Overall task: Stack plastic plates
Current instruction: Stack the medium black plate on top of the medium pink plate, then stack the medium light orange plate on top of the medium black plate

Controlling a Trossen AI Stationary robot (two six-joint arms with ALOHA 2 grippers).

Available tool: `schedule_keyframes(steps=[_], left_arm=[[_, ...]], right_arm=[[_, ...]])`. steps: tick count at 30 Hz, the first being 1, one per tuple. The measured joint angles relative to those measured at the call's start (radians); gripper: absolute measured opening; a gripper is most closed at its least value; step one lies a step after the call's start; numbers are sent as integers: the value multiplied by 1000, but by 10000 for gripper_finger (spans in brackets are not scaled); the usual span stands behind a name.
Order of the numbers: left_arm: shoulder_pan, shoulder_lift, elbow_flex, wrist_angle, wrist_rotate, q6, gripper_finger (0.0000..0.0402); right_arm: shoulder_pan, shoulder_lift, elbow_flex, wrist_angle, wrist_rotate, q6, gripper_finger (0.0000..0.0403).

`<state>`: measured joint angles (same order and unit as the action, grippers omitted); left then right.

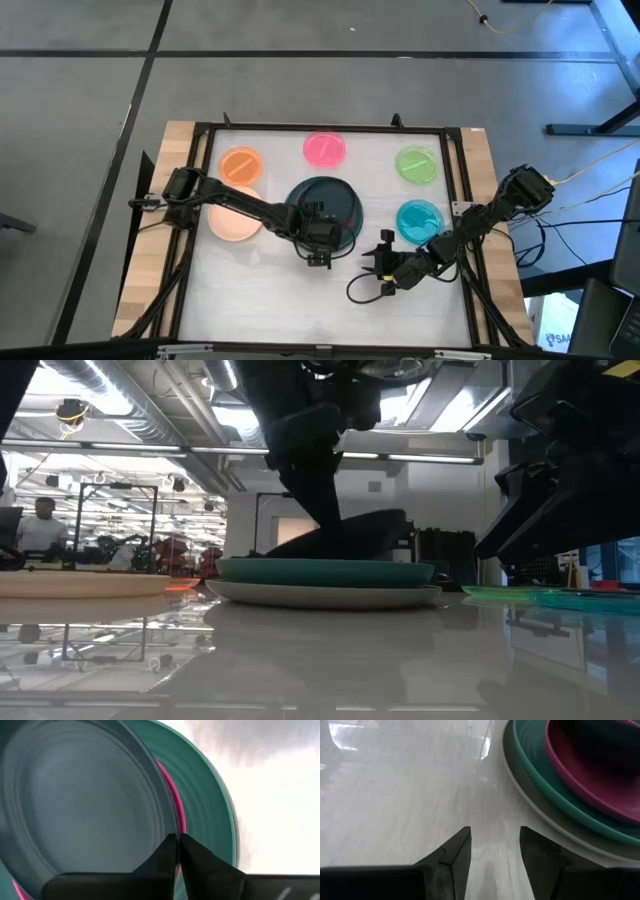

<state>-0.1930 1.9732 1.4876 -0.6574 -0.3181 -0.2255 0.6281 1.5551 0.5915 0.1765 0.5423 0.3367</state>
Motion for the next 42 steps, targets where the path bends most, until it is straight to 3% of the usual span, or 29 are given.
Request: schedule_keyframes(steps=[9, 17, 22, 24, 29, 36, 42], left_arm=[[6, -6, 0, -19, 76, -55, 93], [-74, -37, 0, -56, 63, -118, 100], [-141, -83, 0, -153, -43, -189, 100], [-160, -105, -7, -195, -31, -215, 100], [-180, -229, -137, -188, -23, -303, 100], [-205, -442, -411, -182, -46, -596, 100], [-235, -525, -579, -181, -38, -828, 100]], right_arm=[[0, 0, 0, 11, 44, -7, 159], [0, 0, 0, 17, 58, -53, 159], [1, 0, 0, 16, 30, -32, 159], [1, 0, 0, 15, 29, -12, 159], [1, 0, 0, 6, 11, 37, 159], [1, 1, 0, 7, 7, 28, 159], [0, 1, 0, 6, 16, -1, 159]])
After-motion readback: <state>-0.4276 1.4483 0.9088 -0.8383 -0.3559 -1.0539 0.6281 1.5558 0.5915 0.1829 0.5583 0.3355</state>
